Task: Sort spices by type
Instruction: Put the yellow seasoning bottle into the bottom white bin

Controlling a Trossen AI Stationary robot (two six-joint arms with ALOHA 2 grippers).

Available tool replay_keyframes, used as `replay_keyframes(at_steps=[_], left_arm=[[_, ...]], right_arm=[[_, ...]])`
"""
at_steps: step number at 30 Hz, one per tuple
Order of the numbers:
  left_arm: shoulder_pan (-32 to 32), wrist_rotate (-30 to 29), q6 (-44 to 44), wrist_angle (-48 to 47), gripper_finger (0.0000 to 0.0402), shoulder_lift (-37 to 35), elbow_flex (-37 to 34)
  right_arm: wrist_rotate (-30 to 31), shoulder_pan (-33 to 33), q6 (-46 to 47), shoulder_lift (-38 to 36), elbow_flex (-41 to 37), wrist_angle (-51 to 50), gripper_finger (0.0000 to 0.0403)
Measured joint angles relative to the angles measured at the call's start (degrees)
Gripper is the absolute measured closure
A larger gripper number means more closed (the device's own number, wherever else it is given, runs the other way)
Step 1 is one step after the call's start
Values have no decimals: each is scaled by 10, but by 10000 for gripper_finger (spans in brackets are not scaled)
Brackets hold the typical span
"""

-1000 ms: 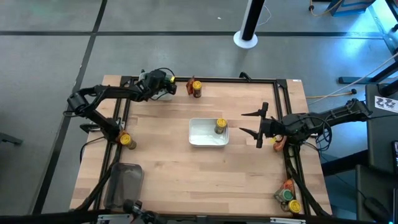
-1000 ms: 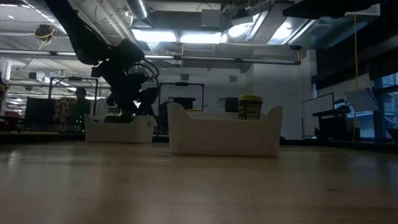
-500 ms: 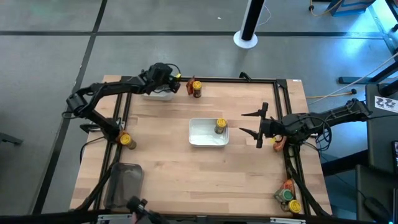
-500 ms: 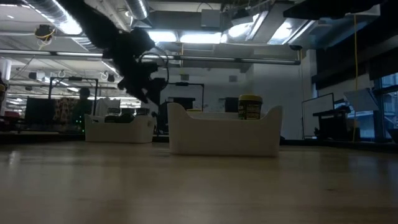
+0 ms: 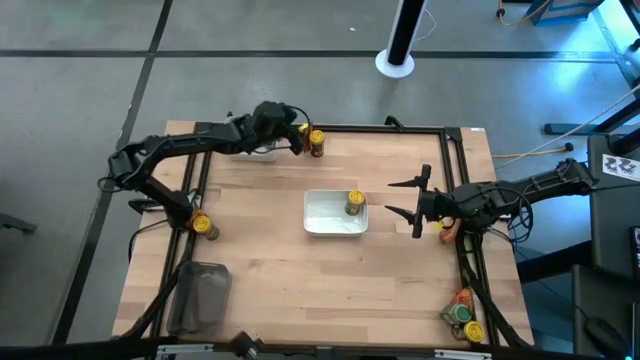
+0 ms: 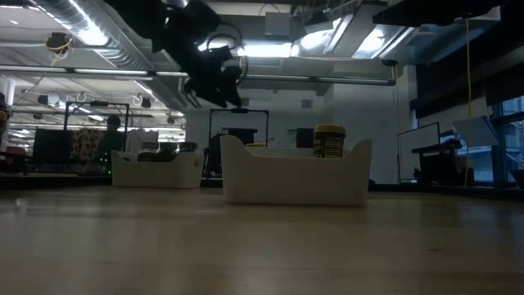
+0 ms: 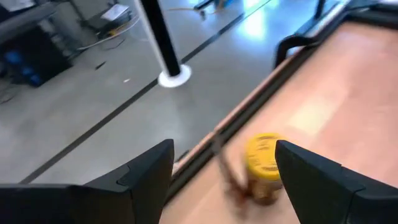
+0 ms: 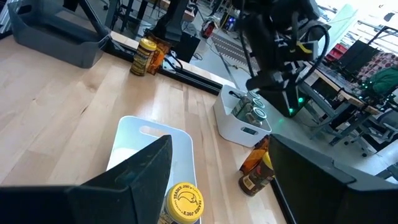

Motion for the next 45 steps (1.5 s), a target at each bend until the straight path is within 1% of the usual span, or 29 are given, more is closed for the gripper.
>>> replay_keyframes(at_steps=[12,16,18,22,24,30,32,35,39,45], left_arm=[[-78,2,-12,52,133,0,1],[-89,2,-13,45,133,20,25],[-90,2,-13,42,133,39,52],[-84,1,-1,-6,133,86,121],[-77,2,1,-51,133,113,153],[-54,0,-28,-152,133,184,232],[-48,1,-34,-177,133,204,244],[-43,2,-45,-184,133,224,255],[-39,2,-63,-192,133,230,256],[-35,1,-68,-191,133,230,256]], right_arm=[[0,0,-1,0,0,8,139],[0,0,-9,0,0,12,139],[0,0,-13,0,0,12,139],[1,0,-22,0,0,15,139],[1,0,-30,0,0,15,139],[0,0,-31,0,0,11,139],[0,0,-31,0,0,10,139],[0,0,-30,0,0,10,139],[0,0,-28,0,0,10,139],[0,0,-20,0,0,9,139]])
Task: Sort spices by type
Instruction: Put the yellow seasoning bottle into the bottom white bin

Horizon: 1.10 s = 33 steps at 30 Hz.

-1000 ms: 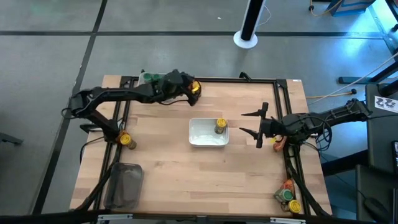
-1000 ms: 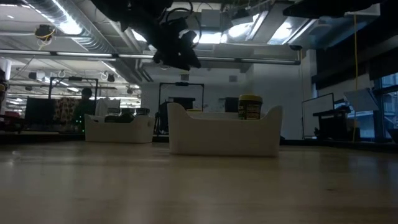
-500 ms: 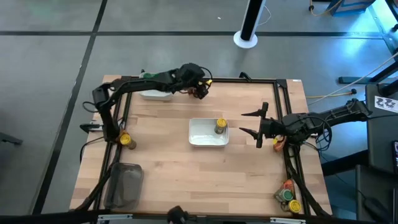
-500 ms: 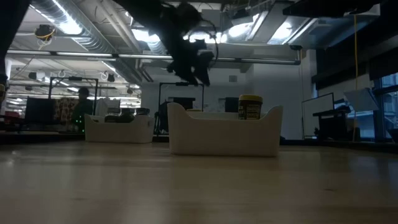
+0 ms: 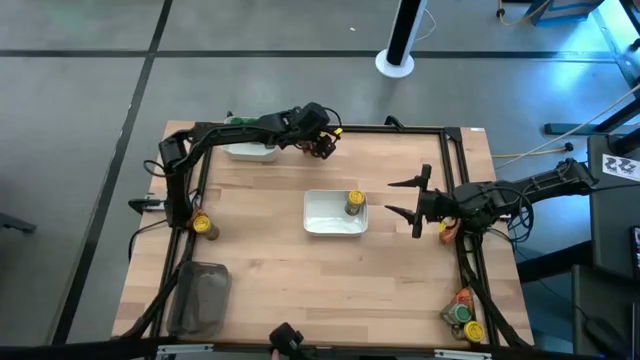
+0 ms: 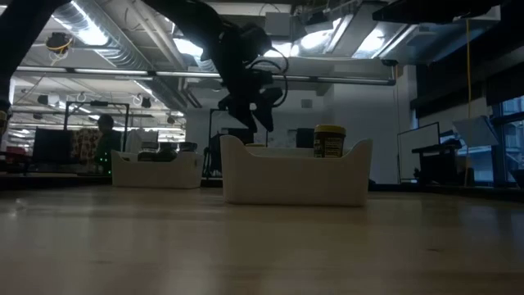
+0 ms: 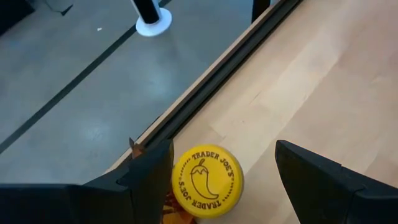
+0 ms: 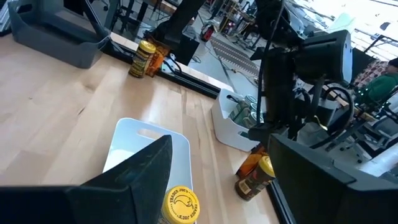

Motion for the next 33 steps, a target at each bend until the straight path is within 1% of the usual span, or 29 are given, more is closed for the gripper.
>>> replay_keyframes(at_steps=[6,8,11,15,24,33], left_arm=[[3,6,-9,-11,133,13,-1],[3,6,-6,-1,133,21,0],[3,-6,-4,2,133,29,0],[6,-7,-4,-2,133,39,0],[6,-14,-5,-12,133,47,1],[6,-3,5,-17,133,37,0]], right_arm=[[0,0,5,0,0,0,139],[0,0,5,0,0,-2,139],[-2,0,5,0,0,-5,139],[-4,0,5,0,0,-8,139],[-4,0,6,0,0,-12,139],[-4,0,7,0,0,-13,139]])
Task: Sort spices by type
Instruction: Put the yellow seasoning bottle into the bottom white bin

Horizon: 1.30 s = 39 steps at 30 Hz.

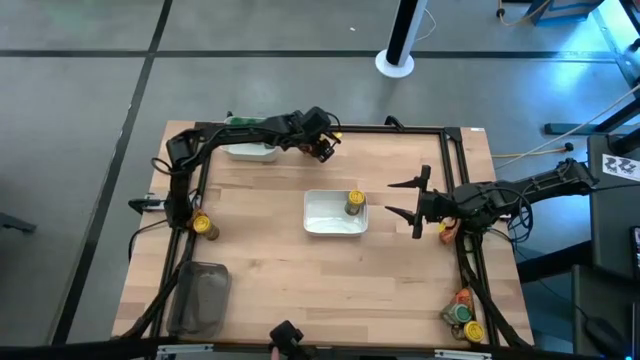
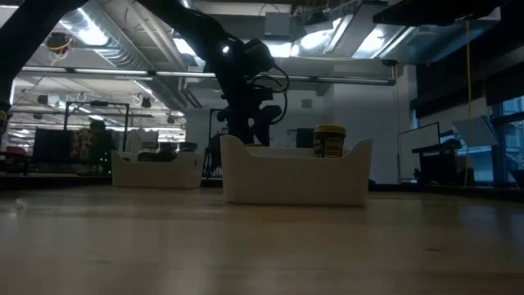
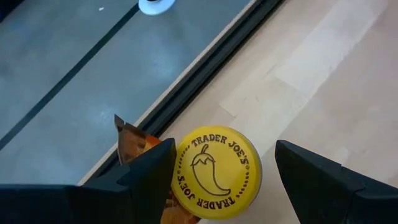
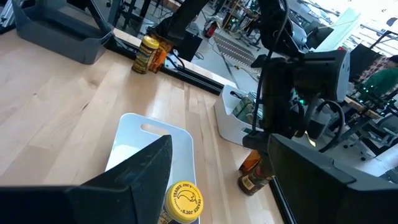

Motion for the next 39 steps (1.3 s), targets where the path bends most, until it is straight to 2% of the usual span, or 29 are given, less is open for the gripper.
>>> replay_keyframes(at_steps=[6,11,21,24,32,39], left_arm=[[-1,2,26,-2,133,-15,7],[-1,0,22,39,133,-19,12],[-4,-2,22,29,131,-19,12],[-4,-2,18,24,114,-19,12],[-4,-2,27,15,36,-19,12],[-12,-3,31,17,23,-19,9]], right_arm=[[0,0,0,0,0,-1,139],[0,0,0,0,0,0,139],[0,0,0,0,0,0,139],[0,0,0,0,0,0,139],[0,0,0,0,0,0,139],[0,0,0,0,0,0,139]])
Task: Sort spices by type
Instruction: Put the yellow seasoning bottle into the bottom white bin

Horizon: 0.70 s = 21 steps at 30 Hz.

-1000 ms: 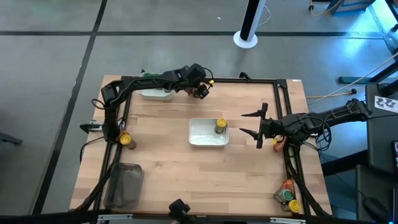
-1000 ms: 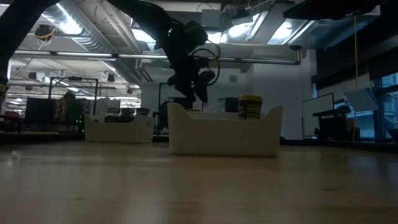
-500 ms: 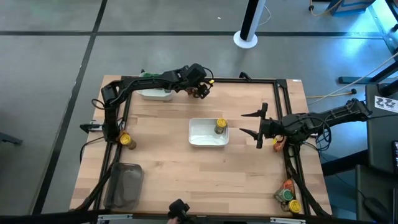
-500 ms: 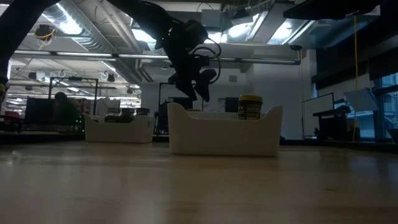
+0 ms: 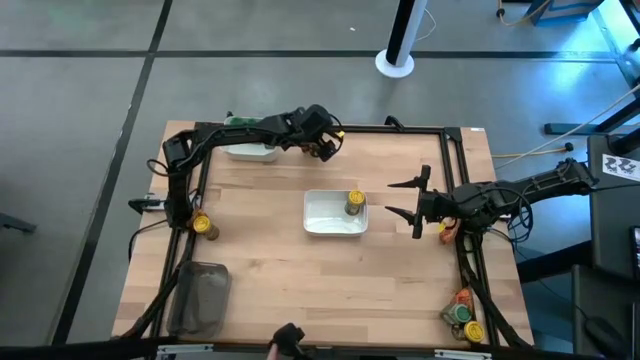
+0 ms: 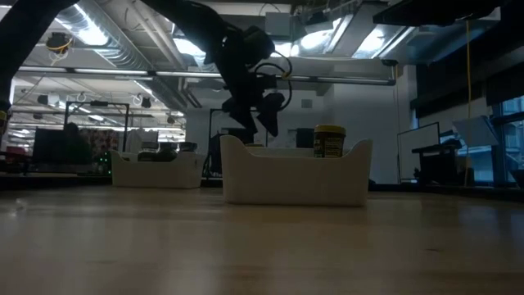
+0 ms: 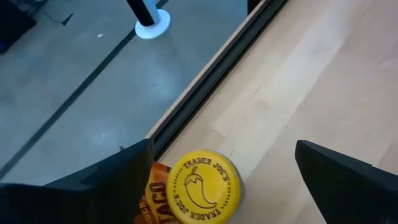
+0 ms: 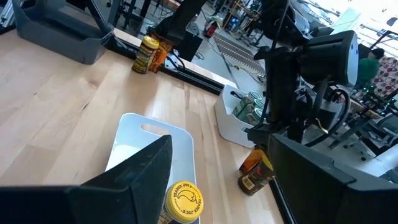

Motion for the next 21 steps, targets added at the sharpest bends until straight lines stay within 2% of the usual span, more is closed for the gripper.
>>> replay_keyframes(at_steps=[6,21], left_arm=[[5,0,-62,-14,23,13,0],[19,2,-85,-37,23,32,-1]], right_arm=[[0,0,3,0,0,0,139],[-1,0,4,0,0,0,139]])
